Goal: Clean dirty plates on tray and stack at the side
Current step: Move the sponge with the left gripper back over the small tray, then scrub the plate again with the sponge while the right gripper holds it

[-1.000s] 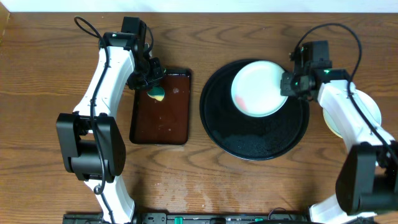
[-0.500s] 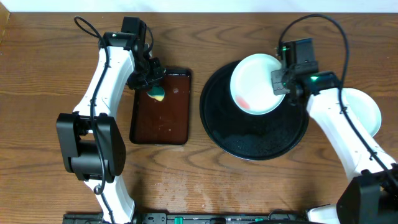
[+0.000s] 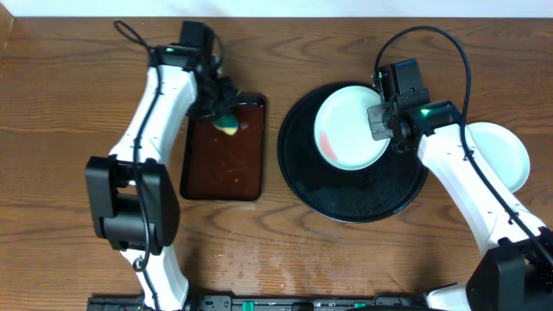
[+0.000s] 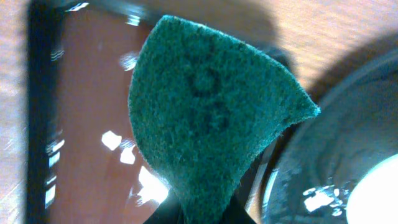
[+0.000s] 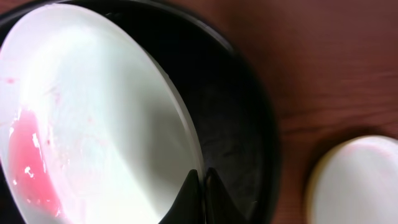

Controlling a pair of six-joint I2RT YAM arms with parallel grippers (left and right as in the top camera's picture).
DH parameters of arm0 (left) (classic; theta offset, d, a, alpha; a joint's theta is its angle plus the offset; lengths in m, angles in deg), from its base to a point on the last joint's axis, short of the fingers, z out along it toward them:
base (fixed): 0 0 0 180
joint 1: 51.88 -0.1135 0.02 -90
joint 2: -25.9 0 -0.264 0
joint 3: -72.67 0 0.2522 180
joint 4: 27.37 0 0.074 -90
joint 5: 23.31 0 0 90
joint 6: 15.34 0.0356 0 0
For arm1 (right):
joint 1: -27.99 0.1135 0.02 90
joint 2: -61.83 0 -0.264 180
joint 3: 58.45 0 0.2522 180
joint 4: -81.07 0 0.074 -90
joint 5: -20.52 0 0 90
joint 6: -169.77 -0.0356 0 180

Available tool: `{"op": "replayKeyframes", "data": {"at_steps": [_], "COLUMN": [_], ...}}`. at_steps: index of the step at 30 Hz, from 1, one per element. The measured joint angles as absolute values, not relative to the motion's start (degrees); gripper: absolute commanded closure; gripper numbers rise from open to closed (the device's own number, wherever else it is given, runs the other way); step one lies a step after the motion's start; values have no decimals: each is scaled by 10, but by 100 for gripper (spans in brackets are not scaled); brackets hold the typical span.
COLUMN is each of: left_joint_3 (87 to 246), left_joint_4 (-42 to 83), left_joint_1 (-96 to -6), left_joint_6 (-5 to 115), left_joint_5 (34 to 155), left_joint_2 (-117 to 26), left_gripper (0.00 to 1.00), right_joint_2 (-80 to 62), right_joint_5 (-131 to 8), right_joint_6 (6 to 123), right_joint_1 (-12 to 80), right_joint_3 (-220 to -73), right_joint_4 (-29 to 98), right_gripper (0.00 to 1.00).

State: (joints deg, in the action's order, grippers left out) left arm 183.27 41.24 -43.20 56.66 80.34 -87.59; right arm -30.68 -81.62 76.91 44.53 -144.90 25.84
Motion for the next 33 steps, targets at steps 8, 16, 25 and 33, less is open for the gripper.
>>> {"op": "replayKeyframes", "data": {"at_steps": [8, 16, 25, 33], "left_joint_3": [1832, 1832, 1832, 1832], "left_joint_4": [329, 311, 312, 312], "left_joint_1": [-327, -275, -270, -244], "left_joint_6": [567, 567, 567, 567], "left_joint_5": [805, 808, 808, 790], "left_joint_2": [-876, -876, -876, -876], "left_gripper": [92, 92, 93, 93], "right_joint_2": [-307, -314, -335, -372], "right_joint_5": [-764, -729, -675, -656], "right_joint_6": [706, 665, 636, 628], "right_joint_1": [445, 440, 412, 409], "right_joint_3": [-1410, -1332, -1314, -1312], "right_joint_4": [264, 321, 333, 337], "right_gripper": [99, 99, 99, 99]}}
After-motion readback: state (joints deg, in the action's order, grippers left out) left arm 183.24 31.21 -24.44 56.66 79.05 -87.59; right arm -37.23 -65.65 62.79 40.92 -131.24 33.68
